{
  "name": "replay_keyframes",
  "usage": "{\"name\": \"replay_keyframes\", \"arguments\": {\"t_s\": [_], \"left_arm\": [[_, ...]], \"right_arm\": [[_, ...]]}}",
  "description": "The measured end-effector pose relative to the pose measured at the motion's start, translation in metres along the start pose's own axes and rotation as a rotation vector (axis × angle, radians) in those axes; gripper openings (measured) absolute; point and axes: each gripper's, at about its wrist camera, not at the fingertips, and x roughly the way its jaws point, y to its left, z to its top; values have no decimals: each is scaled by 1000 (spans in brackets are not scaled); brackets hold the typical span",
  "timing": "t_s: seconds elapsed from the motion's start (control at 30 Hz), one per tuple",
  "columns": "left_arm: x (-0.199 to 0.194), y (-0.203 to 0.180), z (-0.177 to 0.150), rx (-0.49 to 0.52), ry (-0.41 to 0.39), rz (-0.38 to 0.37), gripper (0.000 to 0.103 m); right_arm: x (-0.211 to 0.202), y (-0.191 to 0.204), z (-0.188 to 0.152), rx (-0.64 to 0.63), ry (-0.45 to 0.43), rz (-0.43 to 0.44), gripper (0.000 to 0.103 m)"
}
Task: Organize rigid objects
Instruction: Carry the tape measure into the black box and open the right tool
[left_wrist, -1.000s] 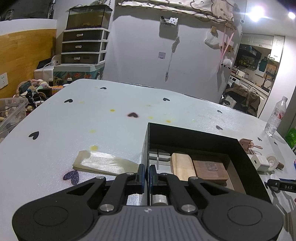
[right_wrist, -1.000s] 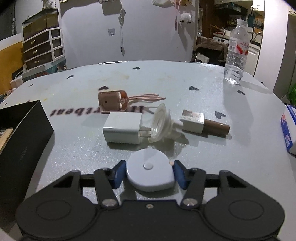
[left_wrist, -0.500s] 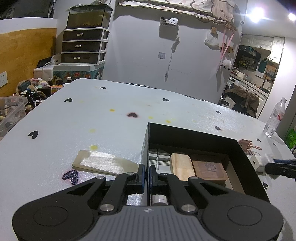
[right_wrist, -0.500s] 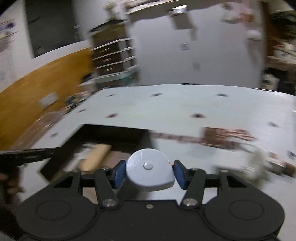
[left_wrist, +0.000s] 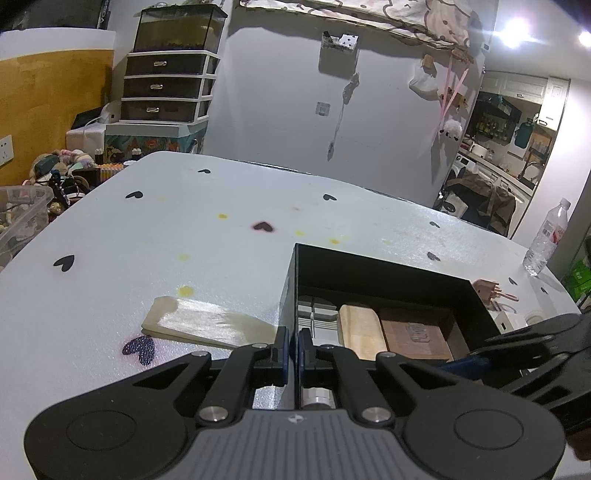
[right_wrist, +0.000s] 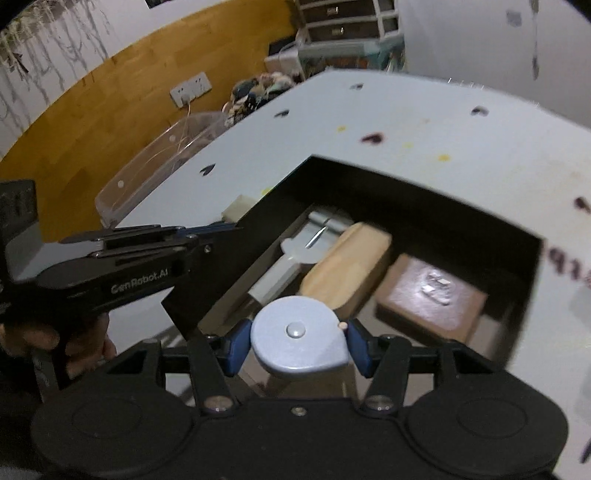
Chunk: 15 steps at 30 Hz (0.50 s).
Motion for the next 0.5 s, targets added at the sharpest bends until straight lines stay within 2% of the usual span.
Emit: {"name": "replay_keyframes", "arguments": {"t_s": [0.1, 0.2, 0.23, 0.3, 0.37, 0.43, 0.5], "left_arm": [[0, 0, 0, -1, 0, 0, 4], [0, 1, 0, -11, 1, -6, 4], [0, 2, 0, -12, 0, -8, 4], [-1, 2, 0, -12, -1, -8, 4], [-1, 2, 0, -13, -2, -9, 4], [-1, 2, 0, -13, -2, -10, 4], [-1, 2, 0, -13, -1, -9, 4]], "right_arm": [[9, 3, 2, 41, 19, 50, 58], [17, -3, 5, 119, 48, 127, 68], [16, -4, 4, 123, 49, 122, 70], [10, -7, 4, 130, 37, 109, 68], [5, -11, 5, 138, 30, 101, 55], [2, -15, 4, 141, 36, 83, 34], [1, -17, 3, 136, 45, 58, 24]]}}
